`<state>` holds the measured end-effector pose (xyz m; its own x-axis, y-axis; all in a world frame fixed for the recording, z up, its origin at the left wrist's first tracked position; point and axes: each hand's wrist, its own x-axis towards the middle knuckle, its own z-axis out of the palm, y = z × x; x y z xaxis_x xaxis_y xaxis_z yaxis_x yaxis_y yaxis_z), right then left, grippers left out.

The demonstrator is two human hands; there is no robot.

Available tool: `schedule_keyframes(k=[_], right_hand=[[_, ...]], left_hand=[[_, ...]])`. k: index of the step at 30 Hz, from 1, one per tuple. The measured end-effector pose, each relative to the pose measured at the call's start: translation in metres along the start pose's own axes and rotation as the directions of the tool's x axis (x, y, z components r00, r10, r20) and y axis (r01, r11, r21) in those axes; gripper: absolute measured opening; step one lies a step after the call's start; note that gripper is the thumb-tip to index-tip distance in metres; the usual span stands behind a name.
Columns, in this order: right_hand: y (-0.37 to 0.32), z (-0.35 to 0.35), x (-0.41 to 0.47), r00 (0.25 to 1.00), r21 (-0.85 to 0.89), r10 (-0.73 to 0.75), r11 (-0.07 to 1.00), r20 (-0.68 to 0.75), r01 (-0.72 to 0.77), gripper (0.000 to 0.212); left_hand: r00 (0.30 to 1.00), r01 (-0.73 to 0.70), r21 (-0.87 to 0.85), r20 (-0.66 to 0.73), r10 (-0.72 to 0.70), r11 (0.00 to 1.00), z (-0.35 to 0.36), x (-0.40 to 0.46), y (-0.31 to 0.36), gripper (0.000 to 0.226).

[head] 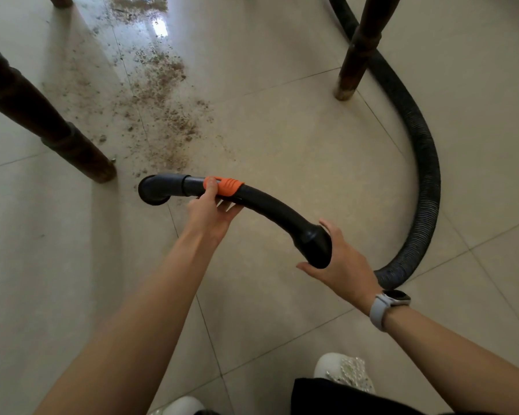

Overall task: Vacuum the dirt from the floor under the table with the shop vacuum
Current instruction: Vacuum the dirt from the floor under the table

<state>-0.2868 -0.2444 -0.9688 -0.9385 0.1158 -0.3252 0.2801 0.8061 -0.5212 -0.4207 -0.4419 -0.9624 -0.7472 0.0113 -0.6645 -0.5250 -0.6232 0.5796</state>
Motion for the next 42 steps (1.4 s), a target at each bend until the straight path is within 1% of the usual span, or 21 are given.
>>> schedule_keyframes(k=[3,5,9,11,14,16,17,18,20,22,23,25,26,28,29,31,34,36,38,40,42], right_hand=[[-0.001,-0.004,0.002,0.995,-0.168,-0.015,0.986,-0.096,-0.001,0.089],[0.003,-0.005,0.002,0.991,-0.197,-0.062,0.98,-0.117,0.038,0.089],[0.0,-0.01,0.005,0.977,-0.17,-0.181,0.972,-0.113,0.16,0.082],[-0.014,-0.013,0.016,0.97,-0.169,-0.229,0.962,-0.081,0.213,0.072],[-0.042,-0.014,0.038,0.984,0.046,-0.177,0.983,0.027,0.176,0.054],[-0.052,-0.014,0.051,0.986,0.058,-0.158,0.986,0.047,0.155,0.046],[-0.053,-0.014,0.056,0.988,0.022,-0.148,0.989,0.036,0.147,0.044],[-0.052,-0.015,0.06,0.992,-0.017,-0.127,0.992,0.014,0.128,0.042],[-0.046,-0.017,0.065,0.997,-0.053,-0.062,0.997,-0.045,0.06,0.039],[-0.037,-0.021,0.071,0.994,-0.05,0.013,0.999,-0.112,-0.018,0.034],[-0.031,-0.024,0.072,0.99,-0.045,0.049,0.997,-0.135,-0.056,0.032],[-0.019,-0.029,0.073,0.981,-0.04,0.11,0.992,-0.161,-0.118,0.032],[-0.012,-0.031,0.072,0.978,-0.036,0.134,0.989,-0.161,-0.142,0.033],[-0.002,-0.031,0.072,0.975,-0.023,0.172,0.984,-0.137,-0.177,0.033],[0.0,-0.03,0.072,0.976,-0.009,0.183,0.983,-0.12,-0.186,0.032],[-0.003,-0.027,0.074,0.982,0.019,0.17,0.985,-0.087,-0.169,0.031],[-0.017,-0.019,0.078,0.994,-0.031,0.097,0.995,-0.04,-0.098,0.032],[-0.024,-0.014,0.082,0.996,-0.101,0.078,0.992,-0.04,-0.082,0.037],[-0.026,-0.015,0.088,0.99,-0.128,0.108,0.985,-0.091,-0.119,0.041],[-0.026,-0.02,0.094,0.973,-0.091,0.178,0.977,-0.144,-0.192,0.042],[-0.023,-0.023,0.098,0.962,-0.004,0.23,0.972,-0.148,-0.233,0.041]], left_hand=[[0.999,-0.033,0.004,-0.039,0.033,0.999,0.01,-0.002,-0.002,0.015],[0.999,-0.022,-0.004,-0.045,0.022,1.0,0.013,-0.003,-0.003,0.014],[0.999,0.043,-0.013,0.028,-0.043,0.999,0.009,-0.002,0.0,0.016],[0.992,0.087,0.027,0.089,-0.089,0.996,0.005,-0.003,-0.005,0.021],[0.973,0.133,0.096,0.178,-0.149,0.986,0.005,-0.007,-0.014,0.037],[0.961,0.126,0.197,0.218,-0.169,0.972,0.005,-0.01,-0.014,0.039],[0.961,0.09,0.316,0.22,-0.166,0.944,0.004,-0.012,-0.013,0.038],[0.964,0.04,0.468,0.214,-0.157,0.883,0.002,-0.013,-0.011,0.039],[0.979,-0.047,0.72,0.172,-0.112,0.692,-0.008,-0.01,-0.011,0.049],[0.991,-0.099,0.865,0.131,-0.031,0.491,-0.025,-0.005,-0.014,0.057],[0.994,-0.106,0.926,0.107,0.016,0.362,-0.036,-0.002,-0.016,0.059],[0.993,-0.072,0.995,0.064,0.098,0.076,-0.062,0.006,-0.019,0.066],[0.991,-0.035,0.998,0.041,0.129,-0.043,-0.074,0.008,-0.02,0.071],[0.99,0.056,0.975,-0.026,0.139,-0.215,-0.097,0.011,-0.022,0.082],[0.99,0.102,0.958,-0.07,0.126,-0.267,-0.106,0.011,-0.022,0.088],[0.985,0.17,0.93,-0.148,0.093,-0.327,-0.121,0.009,-0.022,0.102],[0.985,0.169,0.901,-0.17,0.034,-0.399,-0.135,0.007,-0.025,0.116],[0.986,0.154,0.904,-0.166,0.003,-0.399,-0.137,0.007,-0.028,0.118],[0.985,0.157,0.908,-0.173,-0.008,-0.388,-0.136,0.009,-0.03,0.118],[0.984,0.163,0.904,-0.179,-0.002,-0.394,-0.133,0.01,-0.03,0.118],[0.984,0.164,0.902,-0.179,0.001,-0.4,-0.131,0.011,-0.029,0.117]])
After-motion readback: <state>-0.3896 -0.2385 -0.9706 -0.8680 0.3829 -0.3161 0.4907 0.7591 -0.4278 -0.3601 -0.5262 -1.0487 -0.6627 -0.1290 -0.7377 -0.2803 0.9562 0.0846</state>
